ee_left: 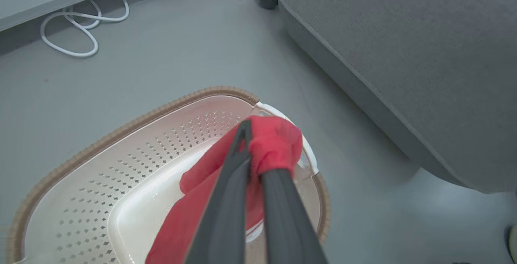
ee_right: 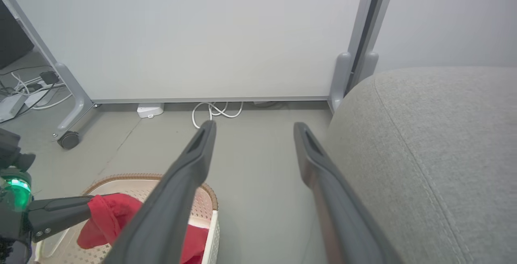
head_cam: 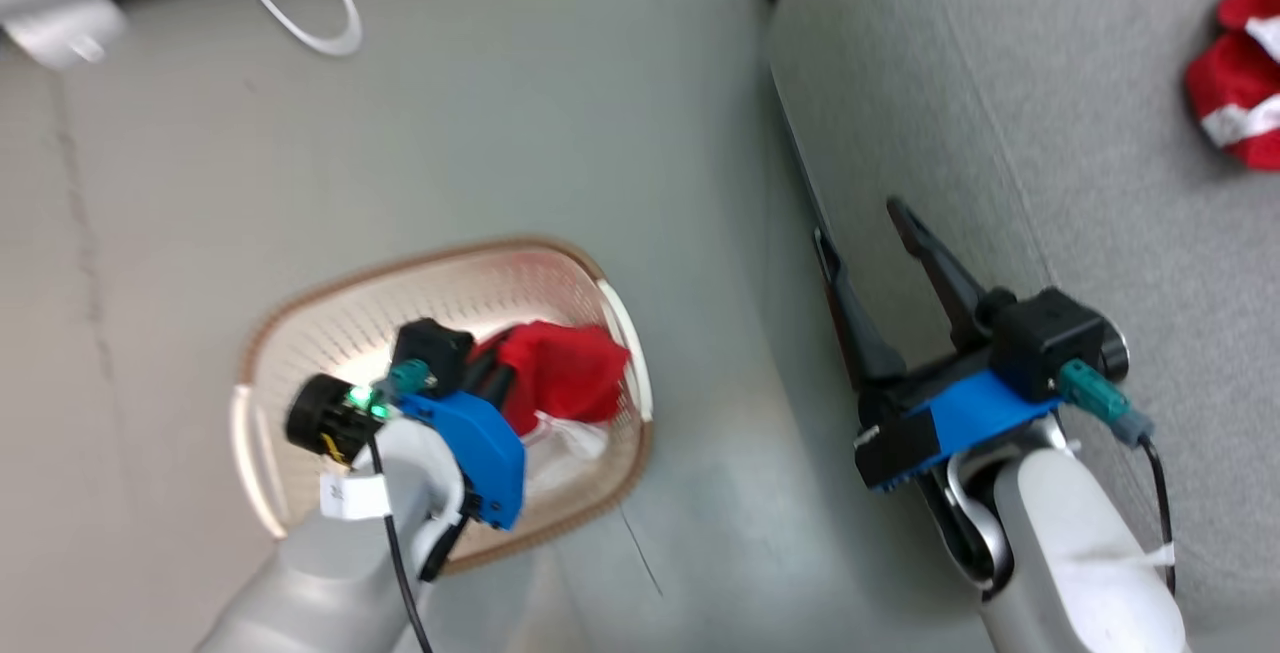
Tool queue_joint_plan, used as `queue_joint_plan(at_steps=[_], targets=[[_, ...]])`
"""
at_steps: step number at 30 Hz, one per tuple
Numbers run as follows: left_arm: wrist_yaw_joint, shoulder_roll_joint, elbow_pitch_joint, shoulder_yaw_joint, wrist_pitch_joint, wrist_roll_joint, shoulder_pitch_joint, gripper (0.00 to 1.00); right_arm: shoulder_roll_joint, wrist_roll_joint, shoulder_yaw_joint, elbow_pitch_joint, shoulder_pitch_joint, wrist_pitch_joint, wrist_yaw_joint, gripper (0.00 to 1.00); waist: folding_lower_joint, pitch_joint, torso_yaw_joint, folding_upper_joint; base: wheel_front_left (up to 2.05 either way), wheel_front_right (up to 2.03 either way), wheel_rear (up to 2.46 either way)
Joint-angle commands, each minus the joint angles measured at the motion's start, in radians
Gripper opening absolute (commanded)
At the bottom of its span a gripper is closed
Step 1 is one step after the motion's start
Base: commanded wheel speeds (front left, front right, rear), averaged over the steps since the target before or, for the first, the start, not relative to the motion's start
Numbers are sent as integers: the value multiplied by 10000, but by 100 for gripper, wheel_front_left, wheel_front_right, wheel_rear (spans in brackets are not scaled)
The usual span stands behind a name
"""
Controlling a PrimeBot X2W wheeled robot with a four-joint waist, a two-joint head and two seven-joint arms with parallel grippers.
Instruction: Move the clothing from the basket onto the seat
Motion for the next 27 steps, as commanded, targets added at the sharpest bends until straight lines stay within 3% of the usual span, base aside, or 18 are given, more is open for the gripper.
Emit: queue_joint_plan(at_steps=[1,13,27], targets=[[-16,-82,-136,-90,-53,-105,189,0,-13,-67,-66,58,268,60,1,100,2,-1376,798,-1,0,0,0],[-16,-325,-1569,-697,-87,-624,498,0,-15,-59,-168,-48,1694,703,1,100,2,-3796,1810,-1,0,0,0],[-16,-849,-2344,-1396,-89,-1211,-658,0,-15,55,-46,-552,2673,1305,1,100,2,-4893,2233,-1,0,0,0]])
